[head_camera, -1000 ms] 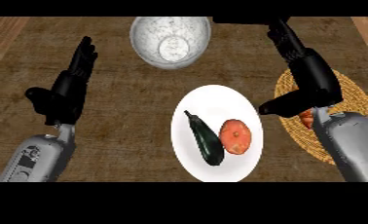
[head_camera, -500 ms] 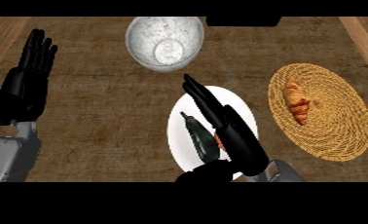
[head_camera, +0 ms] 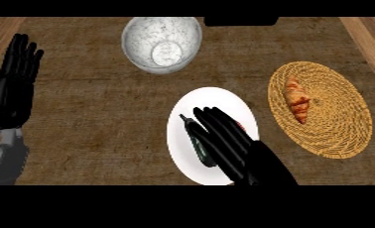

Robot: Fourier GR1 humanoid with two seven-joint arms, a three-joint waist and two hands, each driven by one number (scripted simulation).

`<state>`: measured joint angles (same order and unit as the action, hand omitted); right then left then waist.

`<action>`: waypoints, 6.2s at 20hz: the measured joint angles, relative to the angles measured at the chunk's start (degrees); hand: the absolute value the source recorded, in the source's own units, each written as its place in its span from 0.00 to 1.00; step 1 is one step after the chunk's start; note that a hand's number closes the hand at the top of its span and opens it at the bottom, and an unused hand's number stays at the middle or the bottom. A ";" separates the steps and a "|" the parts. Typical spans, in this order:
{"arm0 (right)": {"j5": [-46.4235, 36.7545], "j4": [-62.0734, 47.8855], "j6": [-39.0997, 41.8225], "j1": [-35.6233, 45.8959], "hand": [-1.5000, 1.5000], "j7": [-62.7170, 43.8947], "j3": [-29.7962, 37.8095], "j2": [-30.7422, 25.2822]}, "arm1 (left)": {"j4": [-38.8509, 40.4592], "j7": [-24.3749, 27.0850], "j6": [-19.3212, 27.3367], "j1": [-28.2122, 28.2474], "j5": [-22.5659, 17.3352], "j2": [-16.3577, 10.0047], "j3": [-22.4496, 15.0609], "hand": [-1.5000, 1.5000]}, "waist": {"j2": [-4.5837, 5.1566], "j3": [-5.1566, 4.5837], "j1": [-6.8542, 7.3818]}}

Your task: Pick the squash from the plate and place it in the bowl

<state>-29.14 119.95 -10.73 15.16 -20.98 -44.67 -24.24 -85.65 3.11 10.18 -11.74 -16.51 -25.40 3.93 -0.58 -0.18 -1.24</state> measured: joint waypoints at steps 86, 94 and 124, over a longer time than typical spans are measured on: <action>-28.27 -35.09 36.03 0.60 1.00 13.68 18.01 11.93 | 1.35 -2.07 -9.13 -3.26 8.39 7.67 9.17 0.50 | 0.38 0.02 1.23; -29.37 -34.98 32.11 -3.32 1.00 8.21 29.26 8.52 | -0.60 -3.06 -8.77 -1.76 8.64 7.52 9.81 0.50 | 0.22 0.11 -0.11; -12.65 4.88 44.93 18.52 1.00 -28.28 49.45 11.81 | 1.08 -2.13 -9.26 -3.66 9.69 8.51 8.85 0.50 | 0.49 0.06 1.95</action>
<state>-41.78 124.83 34.20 33.68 -49.26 4.78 -12.43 -84.57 0.98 0.92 -15.40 -6.82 -16.89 12.78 -0.09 -0.12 0.72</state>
